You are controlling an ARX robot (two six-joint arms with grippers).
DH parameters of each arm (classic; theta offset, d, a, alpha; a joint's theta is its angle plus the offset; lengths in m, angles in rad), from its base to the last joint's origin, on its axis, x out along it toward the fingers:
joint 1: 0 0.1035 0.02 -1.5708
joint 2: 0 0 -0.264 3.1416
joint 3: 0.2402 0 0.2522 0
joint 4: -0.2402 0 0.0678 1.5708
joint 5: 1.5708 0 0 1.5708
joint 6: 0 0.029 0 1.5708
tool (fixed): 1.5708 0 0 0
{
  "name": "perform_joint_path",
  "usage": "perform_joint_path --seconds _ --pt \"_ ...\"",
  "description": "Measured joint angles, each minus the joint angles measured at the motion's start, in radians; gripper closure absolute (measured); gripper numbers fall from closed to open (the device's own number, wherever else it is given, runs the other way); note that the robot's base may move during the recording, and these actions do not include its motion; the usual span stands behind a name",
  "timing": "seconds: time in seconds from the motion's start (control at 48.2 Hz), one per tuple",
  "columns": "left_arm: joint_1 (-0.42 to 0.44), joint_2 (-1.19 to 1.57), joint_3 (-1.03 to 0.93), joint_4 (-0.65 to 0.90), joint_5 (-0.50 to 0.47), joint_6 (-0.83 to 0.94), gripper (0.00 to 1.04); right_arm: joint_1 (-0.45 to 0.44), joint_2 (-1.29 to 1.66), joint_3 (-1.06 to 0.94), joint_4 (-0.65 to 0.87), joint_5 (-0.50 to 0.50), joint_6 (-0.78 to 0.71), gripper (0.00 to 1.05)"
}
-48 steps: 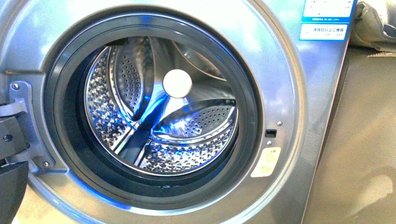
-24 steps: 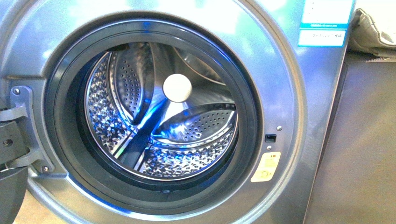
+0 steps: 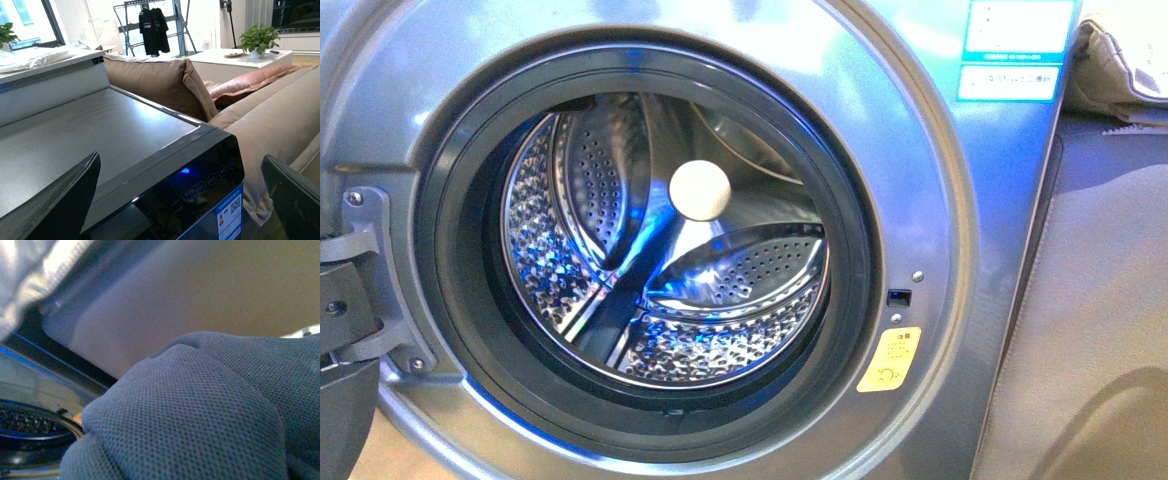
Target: Collect clothes from washing machine
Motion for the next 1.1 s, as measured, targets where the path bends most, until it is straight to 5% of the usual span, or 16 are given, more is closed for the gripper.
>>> perform_joint_path --seconds 0.249,0.394,0.58,0.871,1.099 --pt "0.000 0.000 0.000 0.000 0.000 0.000 0.06 -0.034 0.006 -0.056 -0.083 -0.023 -0.106 0.38" --pt "0.000 0.000 0.002 0.000 0.000 0.000 0.06 0.031 -0.094 -0.011 0.101 -0.023 0.036 0.06" --pt "0.000 0.000 0.002 0.000 0.000 0.000 0.06 0.309 -0.208 0.172 0.346 0.191 0.173 0.08" --pt "0.000 0.000 0.002 0.000 0.000 0.000 0.06 0.836 -0.283 0.331 0.428 0.585 -0.136 0.08" --pt "0.000 0.000 0.002 0.000 0.000 0.000 0.06 0.965 -0.243 0.288 0.516 0.723 -0.213 0.08"
